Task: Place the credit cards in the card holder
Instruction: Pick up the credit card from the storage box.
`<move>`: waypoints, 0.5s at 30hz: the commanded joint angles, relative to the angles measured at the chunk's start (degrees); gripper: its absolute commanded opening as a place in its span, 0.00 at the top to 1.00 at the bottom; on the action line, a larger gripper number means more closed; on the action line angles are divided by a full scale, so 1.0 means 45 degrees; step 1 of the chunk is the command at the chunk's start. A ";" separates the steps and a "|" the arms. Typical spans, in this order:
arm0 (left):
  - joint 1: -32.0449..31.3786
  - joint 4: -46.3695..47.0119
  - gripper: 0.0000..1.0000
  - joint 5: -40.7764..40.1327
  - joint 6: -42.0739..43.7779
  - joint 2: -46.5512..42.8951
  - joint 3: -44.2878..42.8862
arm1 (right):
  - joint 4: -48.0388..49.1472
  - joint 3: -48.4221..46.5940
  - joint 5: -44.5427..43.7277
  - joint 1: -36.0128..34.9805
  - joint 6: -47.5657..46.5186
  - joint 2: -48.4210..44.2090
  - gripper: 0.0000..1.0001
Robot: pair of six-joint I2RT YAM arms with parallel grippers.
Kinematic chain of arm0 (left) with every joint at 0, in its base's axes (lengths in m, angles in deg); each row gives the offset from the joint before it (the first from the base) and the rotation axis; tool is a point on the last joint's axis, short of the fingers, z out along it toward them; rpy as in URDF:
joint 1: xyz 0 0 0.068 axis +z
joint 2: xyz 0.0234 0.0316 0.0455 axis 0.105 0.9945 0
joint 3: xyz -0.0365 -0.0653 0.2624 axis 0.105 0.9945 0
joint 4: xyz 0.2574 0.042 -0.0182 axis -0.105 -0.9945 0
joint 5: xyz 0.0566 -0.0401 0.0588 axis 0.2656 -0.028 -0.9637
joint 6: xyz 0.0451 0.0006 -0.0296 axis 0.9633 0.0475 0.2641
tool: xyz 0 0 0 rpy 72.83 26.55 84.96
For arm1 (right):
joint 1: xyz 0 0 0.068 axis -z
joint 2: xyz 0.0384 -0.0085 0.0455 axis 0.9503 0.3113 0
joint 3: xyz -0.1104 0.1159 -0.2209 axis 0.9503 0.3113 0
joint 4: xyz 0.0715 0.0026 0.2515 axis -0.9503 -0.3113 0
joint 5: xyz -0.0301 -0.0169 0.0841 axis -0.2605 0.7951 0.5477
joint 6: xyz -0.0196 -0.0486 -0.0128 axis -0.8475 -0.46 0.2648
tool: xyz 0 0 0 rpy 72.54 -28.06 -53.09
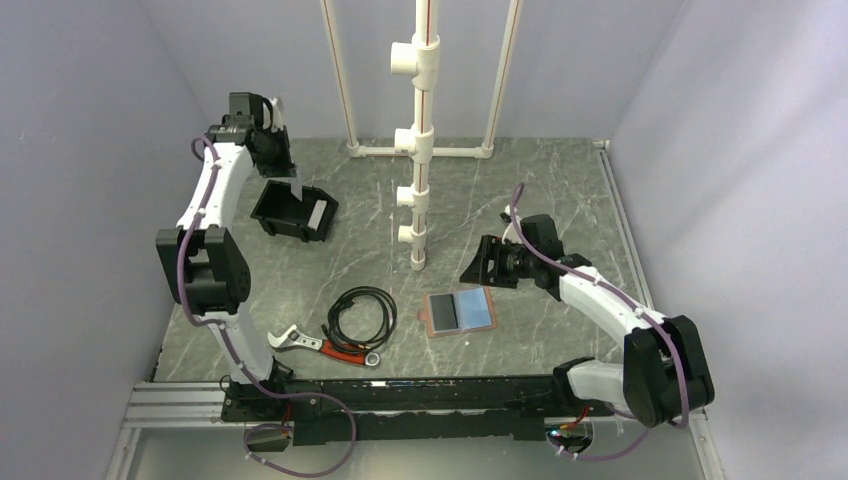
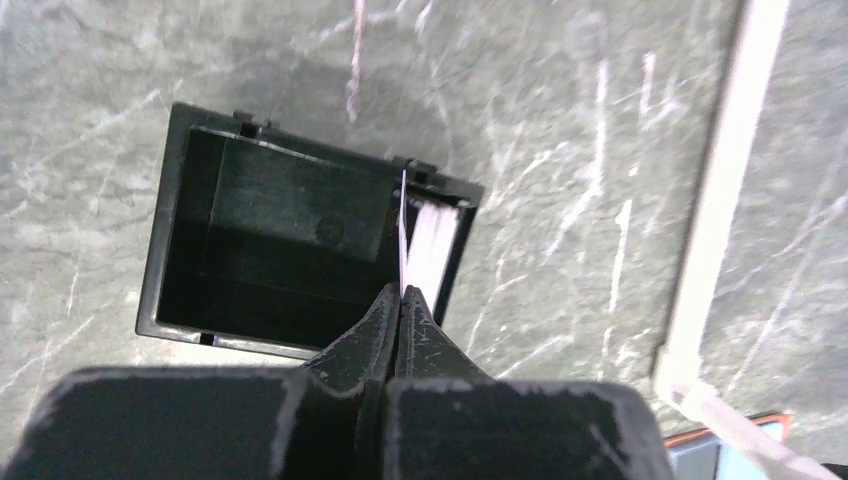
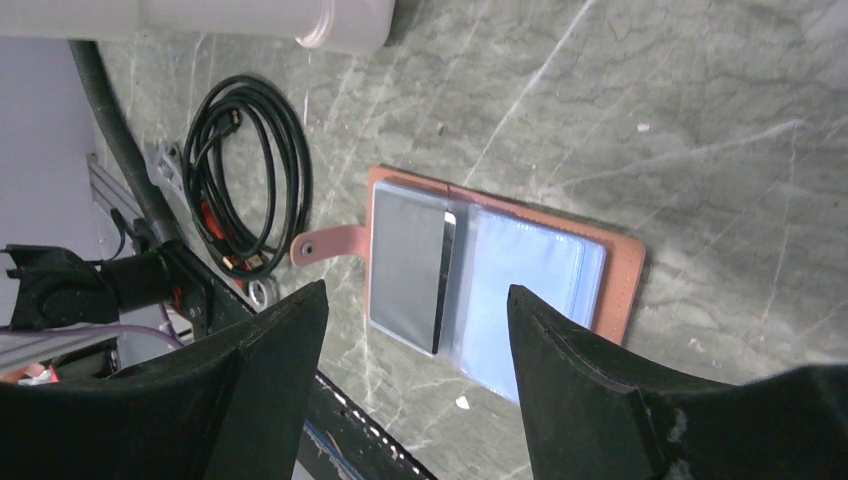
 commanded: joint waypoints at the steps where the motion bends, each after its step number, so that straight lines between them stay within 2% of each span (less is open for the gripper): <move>1: -0.0057 0.0657 1.00 0.1108 -0.0935 -0.1237 -0.0694 | 0.0360 -0.1006 -0.0136 0.0059 0.0003 0.0335 0.32; 6: -0.0023 0.1892 1.00 0.4781 -0.2890 -0.1699 0.0075 | 0.0316 -0.1238 -0.0002 0.0061 0.0022 0.0639 0.32; 9: -0.0082 0.2620 1.00 0.6644 -0.4341 -0.2740 0.1921 | -0.0392 -0.1388 -0.0452 0.0060 -0.0202 0.0799 0.32; 12: -0.0556 0.2101 1.00 0.6838 -0.4731 -0.4380 0.4185 | -0.1630 -0.1616 -0.0965 0.0059 -0.0506 0.1226 0.32; 15: -0.1792 0.1945 1.00 0.6985 -0.4948 -0.5954 0.6816 | -0.2137 -0.1244 -0.0987 0.0059 -0.0577 0.1135 0.33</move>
